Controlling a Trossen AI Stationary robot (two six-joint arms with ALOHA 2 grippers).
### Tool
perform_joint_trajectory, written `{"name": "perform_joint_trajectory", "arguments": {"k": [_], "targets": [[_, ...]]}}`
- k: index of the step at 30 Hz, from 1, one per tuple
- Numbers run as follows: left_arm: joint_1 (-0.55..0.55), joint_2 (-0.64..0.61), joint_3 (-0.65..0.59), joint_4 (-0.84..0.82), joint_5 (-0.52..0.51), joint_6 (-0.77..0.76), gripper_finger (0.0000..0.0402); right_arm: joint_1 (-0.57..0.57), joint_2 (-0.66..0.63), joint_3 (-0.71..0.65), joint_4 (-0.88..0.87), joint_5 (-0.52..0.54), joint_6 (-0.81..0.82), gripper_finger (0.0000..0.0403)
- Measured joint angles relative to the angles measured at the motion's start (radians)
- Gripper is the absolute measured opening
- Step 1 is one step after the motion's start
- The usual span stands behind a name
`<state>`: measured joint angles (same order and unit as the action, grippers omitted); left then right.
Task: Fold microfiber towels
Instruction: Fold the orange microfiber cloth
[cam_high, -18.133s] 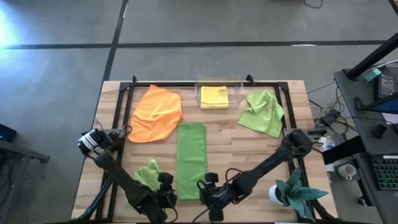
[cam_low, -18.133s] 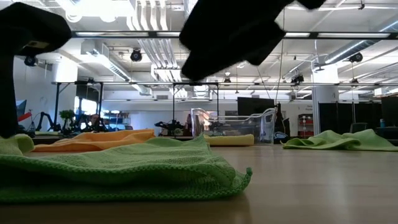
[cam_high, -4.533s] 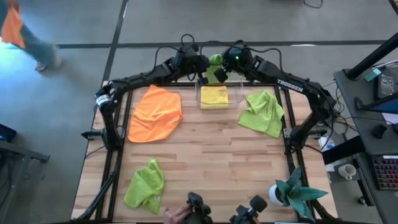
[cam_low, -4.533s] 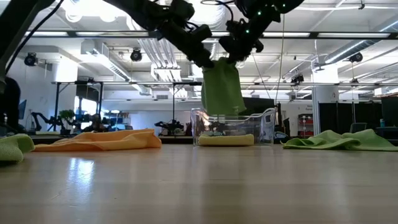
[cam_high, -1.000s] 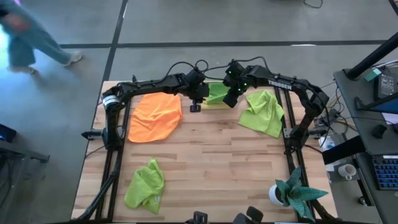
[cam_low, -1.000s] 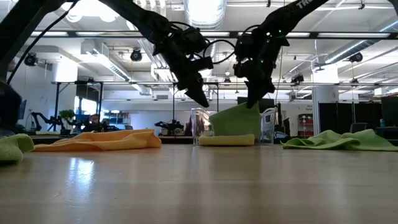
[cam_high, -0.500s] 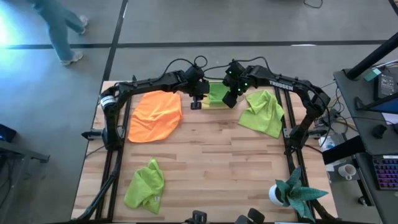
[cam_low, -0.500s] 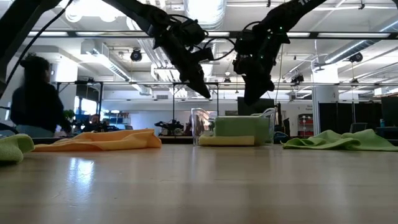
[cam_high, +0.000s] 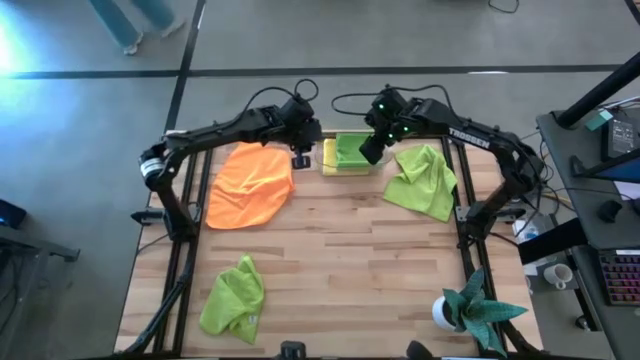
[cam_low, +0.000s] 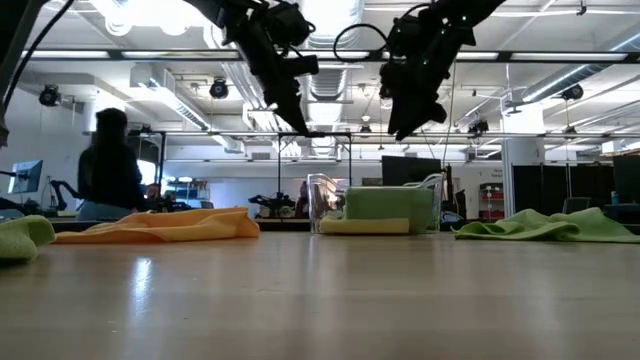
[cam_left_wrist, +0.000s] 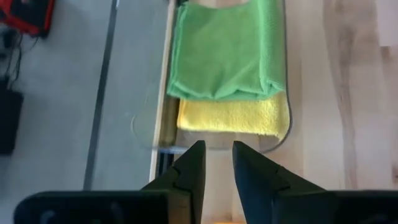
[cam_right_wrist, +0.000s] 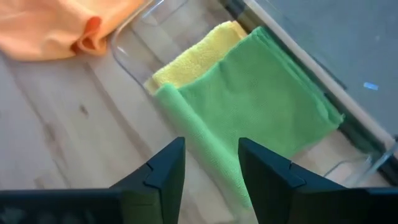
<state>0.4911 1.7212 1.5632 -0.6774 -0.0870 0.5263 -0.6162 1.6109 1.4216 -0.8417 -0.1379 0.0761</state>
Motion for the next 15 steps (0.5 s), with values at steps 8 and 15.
{"name": "perform_joint_trajectory", "arguments": {"k": [8,15], "targets": [[0.000,-0.057,-0.034,-0.152,-0.001,-0.131,0.0066,0.059,-0.042,-0.001,-0.144,-0.001,0.060,0.0134],[-0.005,-0.107,-0.086,-0.273,0.003,-0.236,0.0066,0.156,-0.046,-0.017,-0.186,-0.001,0.063,0.0126]]}}
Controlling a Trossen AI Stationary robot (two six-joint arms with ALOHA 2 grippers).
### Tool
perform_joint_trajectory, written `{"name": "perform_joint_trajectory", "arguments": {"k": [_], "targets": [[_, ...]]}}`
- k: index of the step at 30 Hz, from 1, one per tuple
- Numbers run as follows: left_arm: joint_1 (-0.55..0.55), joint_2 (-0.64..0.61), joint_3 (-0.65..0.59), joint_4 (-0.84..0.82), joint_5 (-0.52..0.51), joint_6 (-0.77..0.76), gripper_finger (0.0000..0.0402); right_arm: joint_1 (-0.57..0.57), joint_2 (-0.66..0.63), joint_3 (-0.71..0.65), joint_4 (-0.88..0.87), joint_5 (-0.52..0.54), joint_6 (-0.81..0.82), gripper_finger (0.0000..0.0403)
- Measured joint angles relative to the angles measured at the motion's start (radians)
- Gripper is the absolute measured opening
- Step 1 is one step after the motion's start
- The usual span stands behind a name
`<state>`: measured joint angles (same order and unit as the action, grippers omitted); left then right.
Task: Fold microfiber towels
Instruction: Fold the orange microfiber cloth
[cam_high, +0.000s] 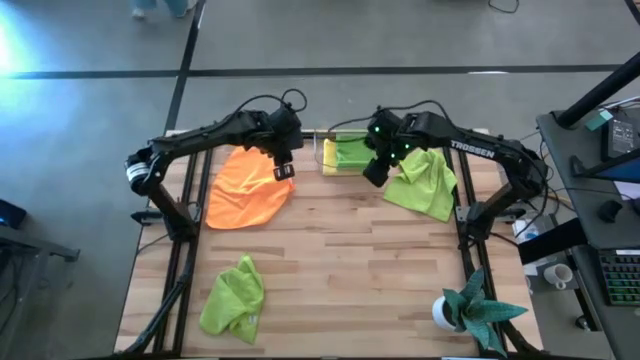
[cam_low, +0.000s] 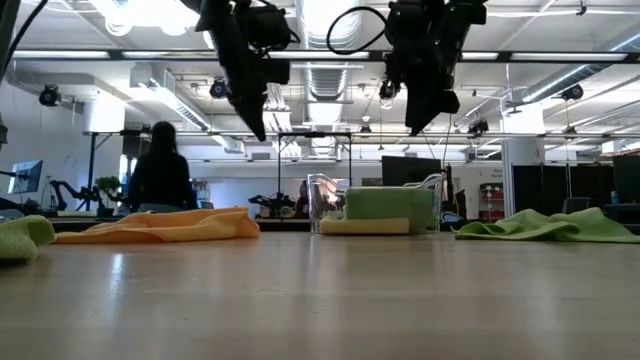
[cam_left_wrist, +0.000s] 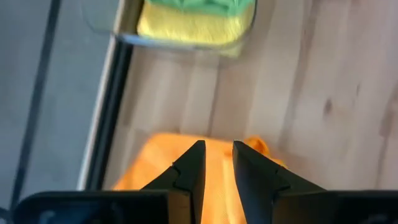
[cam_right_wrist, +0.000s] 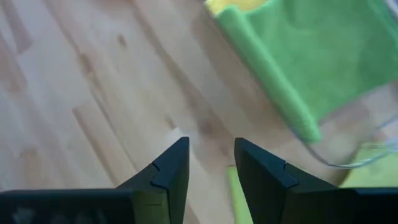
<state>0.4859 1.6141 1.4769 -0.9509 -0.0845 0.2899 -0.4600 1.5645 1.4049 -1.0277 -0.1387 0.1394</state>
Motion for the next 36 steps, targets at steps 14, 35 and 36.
{"name": "perform_joint_trajectory", "arguments": {"k": [14,35,36], "targets": [[-0.123,-0.263,-0.386,-0.001,0.027,-0.310,0.0066,0.151,0.000,-0.061,-0.003,0.008,0.011,0.0126],[-0.448,-0.453,-0.692,-0.160,0.068,-0.945,0.0066,0.231,0.000,-0.106,0.095,0.008,0.042,0.0121],[-0.457,-0.451,-0.701,-0.161,0.071,-0.962,0.0066,0.231,0.000,-0.106,0.096,0.008,0.044,0.0121]]}}
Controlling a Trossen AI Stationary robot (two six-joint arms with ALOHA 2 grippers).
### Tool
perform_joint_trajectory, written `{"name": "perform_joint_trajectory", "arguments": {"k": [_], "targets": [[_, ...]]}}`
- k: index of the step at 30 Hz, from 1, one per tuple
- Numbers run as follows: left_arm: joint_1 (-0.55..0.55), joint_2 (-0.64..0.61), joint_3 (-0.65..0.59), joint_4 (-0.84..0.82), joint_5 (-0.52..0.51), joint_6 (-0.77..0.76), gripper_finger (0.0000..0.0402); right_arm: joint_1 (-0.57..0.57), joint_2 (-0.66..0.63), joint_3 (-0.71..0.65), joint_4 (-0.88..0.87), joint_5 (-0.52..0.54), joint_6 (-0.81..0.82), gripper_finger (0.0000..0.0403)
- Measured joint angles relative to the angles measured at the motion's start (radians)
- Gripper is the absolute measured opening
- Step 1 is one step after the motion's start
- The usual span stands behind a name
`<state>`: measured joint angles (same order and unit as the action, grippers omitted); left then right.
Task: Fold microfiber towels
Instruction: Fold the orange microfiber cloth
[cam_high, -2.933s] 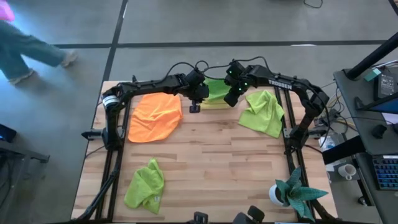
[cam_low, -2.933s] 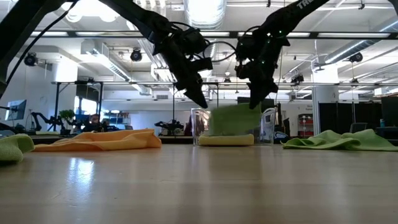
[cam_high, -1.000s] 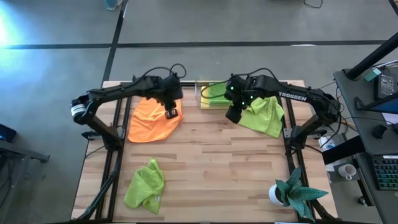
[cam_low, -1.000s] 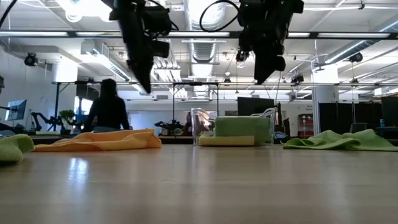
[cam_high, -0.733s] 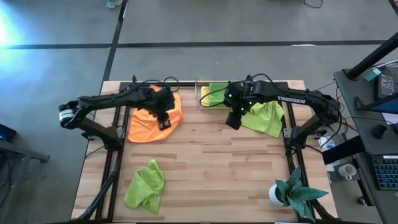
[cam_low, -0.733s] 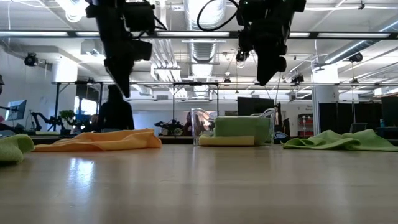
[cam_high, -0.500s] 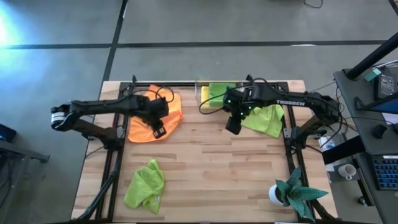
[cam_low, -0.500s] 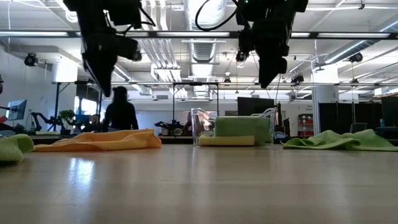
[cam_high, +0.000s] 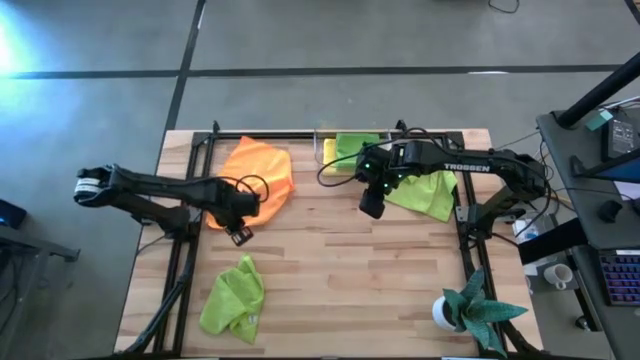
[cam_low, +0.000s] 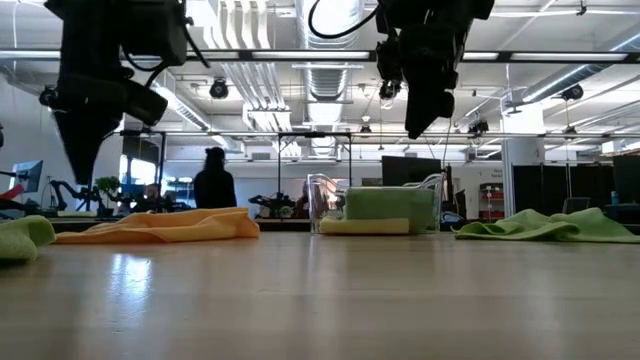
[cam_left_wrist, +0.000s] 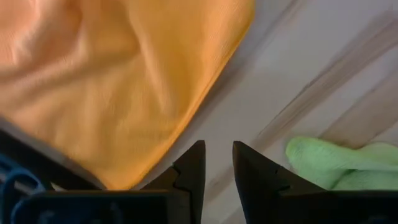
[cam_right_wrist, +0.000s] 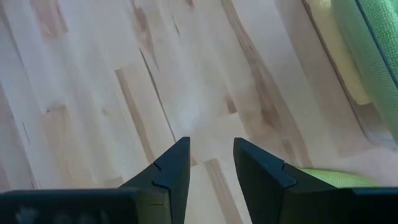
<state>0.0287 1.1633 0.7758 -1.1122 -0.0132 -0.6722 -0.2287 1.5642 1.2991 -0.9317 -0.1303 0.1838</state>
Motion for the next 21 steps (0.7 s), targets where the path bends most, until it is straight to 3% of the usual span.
{"name": "perform_joint_trajectory", "arguments": {"k": [8,21], "targets": [[-0.035,0.030,-0.062,-0.029,0.001,-0.039,0.0066,0.000,0.000,0.000,0.003,0.000,0.000,0.0121],[-0.034,0.189,-0.117,-0.031,-0.092,-0.028,0.0066,0.000,0.000,0.000,0.128,0.000,-0.002,0.0121]]}}
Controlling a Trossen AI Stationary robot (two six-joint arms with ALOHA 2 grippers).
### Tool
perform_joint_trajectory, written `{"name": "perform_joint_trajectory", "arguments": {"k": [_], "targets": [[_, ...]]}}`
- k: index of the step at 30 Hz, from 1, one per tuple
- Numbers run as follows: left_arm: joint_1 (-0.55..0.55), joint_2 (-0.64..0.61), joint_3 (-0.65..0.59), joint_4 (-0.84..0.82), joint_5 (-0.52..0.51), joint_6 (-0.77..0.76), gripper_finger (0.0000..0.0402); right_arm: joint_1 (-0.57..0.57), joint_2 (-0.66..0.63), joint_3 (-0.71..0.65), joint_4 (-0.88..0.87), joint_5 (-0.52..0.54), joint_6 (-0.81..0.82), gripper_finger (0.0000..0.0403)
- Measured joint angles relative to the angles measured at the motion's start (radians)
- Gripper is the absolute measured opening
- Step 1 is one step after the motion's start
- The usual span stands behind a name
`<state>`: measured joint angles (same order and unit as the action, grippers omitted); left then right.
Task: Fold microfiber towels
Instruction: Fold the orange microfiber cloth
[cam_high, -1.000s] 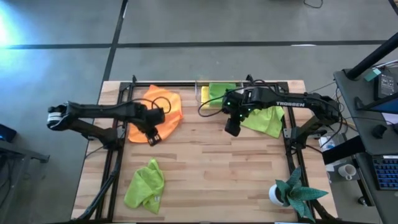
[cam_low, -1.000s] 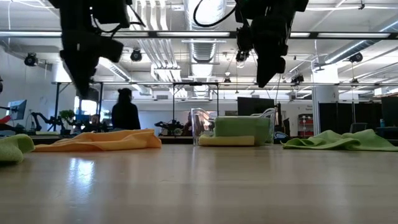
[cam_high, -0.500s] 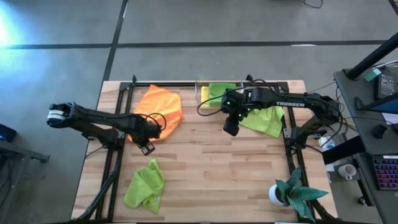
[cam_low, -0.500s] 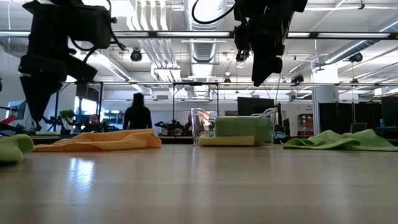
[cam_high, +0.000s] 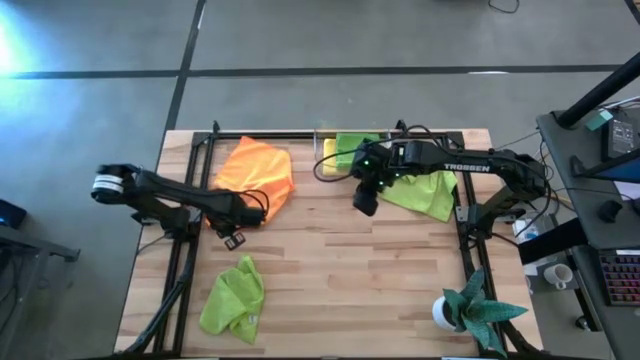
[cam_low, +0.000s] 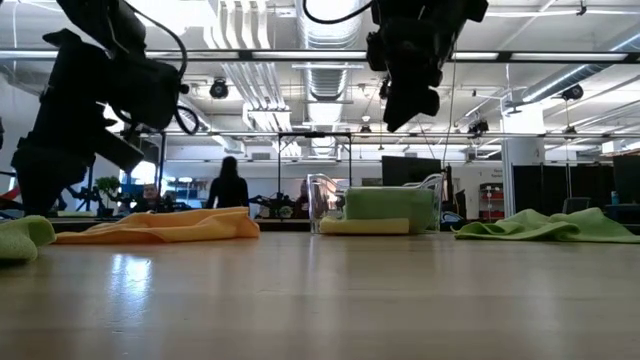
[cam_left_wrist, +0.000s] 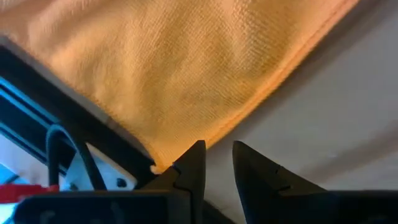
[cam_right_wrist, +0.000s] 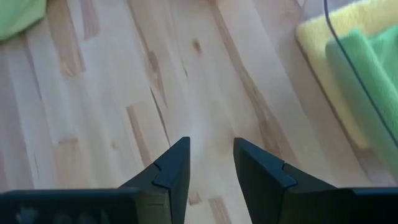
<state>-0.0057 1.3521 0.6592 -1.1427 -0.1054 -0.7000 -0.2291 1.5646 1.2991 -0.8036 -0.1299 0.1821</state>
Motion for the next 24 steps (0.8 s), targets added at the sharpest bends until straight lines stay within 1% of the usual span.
{"name": "perform_joint_trajectory", "arguments": {"k": [10,13,20,22,24], "targets": [[0.004,0.076,0.002,0.013,0.000,0.086,0.0070,0.000,0.000,0.000,0.028,0.000,-0.018,0.0121],[0.004,0.099,0.001,0.013,0.002,0.098,0.0084,0.000,0.000,0.000,0.028,0.000,-0.024,0.0121],[0.004,0.164,-0.003,0.043,0.001,0.140,0.0134,0.000,0.000,0.000,0.027,0.000,-0.025,0.0121],[0.004,0.188,-0.004,0.048,0.002,0.145,0.0143,0.000,0.000,0.000,0.027,0.000,-0.026,0.0121],[0.004,0.212,-0.005,0.049,0.000,0.182,0.0147,0.000,0.000,0.000,0.027,0.000,-0.029,0.0121]]}}
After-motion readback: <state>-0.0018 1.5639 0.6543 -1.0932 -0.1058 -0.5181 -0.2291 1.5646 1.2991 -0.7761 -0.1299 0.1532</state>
